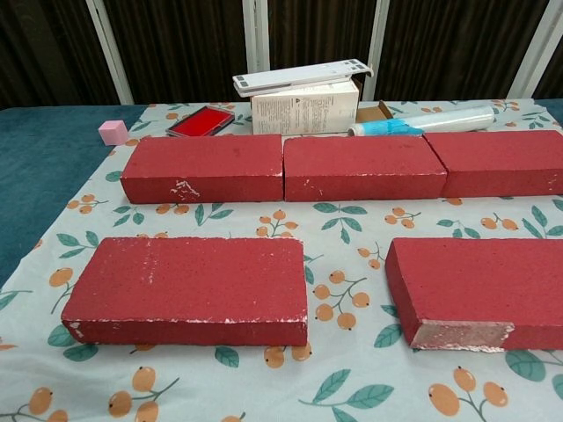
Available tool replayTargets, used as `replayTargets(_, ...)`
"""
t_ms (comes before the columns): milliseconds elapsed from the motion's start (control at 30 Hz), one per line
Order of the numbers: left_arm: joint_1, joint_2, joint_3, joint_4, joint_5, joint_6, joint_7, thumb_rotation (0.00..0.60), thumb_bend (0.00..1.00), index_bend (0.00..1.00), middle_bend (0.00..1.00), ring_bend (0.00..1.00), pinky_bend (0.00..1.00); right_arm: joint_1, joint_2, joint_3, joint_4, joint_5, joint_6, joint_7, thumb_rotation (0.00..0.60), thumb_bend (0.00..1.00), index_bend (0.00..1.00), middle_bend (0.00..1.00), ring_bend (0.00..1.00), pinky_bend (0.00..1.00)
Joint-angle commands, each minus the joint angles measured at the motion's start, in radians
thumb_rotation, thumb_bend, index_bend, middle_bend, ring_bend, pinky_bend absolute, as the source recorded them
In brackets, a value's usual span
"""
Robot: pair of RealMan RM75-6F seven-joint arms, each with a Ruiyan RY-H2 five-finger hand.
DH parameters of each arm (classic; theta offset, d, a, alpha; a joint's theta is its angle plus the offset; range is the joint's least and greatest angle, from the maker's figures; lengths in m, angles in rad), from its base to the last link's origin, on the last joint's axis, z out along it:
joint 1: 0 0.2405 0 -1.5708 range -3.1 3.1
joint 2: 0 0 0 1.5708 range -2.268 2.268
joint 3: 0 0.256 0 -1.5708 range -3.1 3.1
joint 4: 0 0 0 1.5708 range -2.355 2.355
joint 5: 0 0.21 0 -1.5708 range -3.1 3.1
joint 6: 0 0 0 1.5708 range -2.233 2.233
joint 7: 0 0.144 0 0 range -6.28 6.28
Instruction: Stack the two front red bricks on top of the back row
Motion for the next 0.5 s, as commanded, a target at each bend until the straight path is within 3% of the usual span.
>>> replayTargets(33, -0.002, 0.002, 0.001, -0.002, -0.002, -0.006, 0.002, 0.6, 0.01, 0.0, 0.0, 0.0, 0.09, 0.035, 0.004, 0.007, -0.054, 0.053, -0.046, -0.065, 0.6, 0.15, 0.0, 0.0, 0.0, 0.0)
replayTargets(200, -0.003, 0.003, -0.001, -0.003, -0.005, -0.01, 0.003, 0.6, 0.01, 0.0, 0.0, 0.0, 0.09, 0.089, -0.018, 0.028, -0.11, 0.155, -0.101, -0.163, 0.6, 0.15, 0.0, 0.0, 0.0, 0.0)
replayTargets(500, -0.003, 0.005, -0.006, -0.001, -0.016, -0.013, -0.002, 0.6, 0.0, 0.0, 0.0, 0.0, 0.09, 0.165, -0.113, 0.057, -0.12, 0.275, -0.105, -0.313, 0.6, 0.15, 0.0, 0.0, 0.0, 0.0)
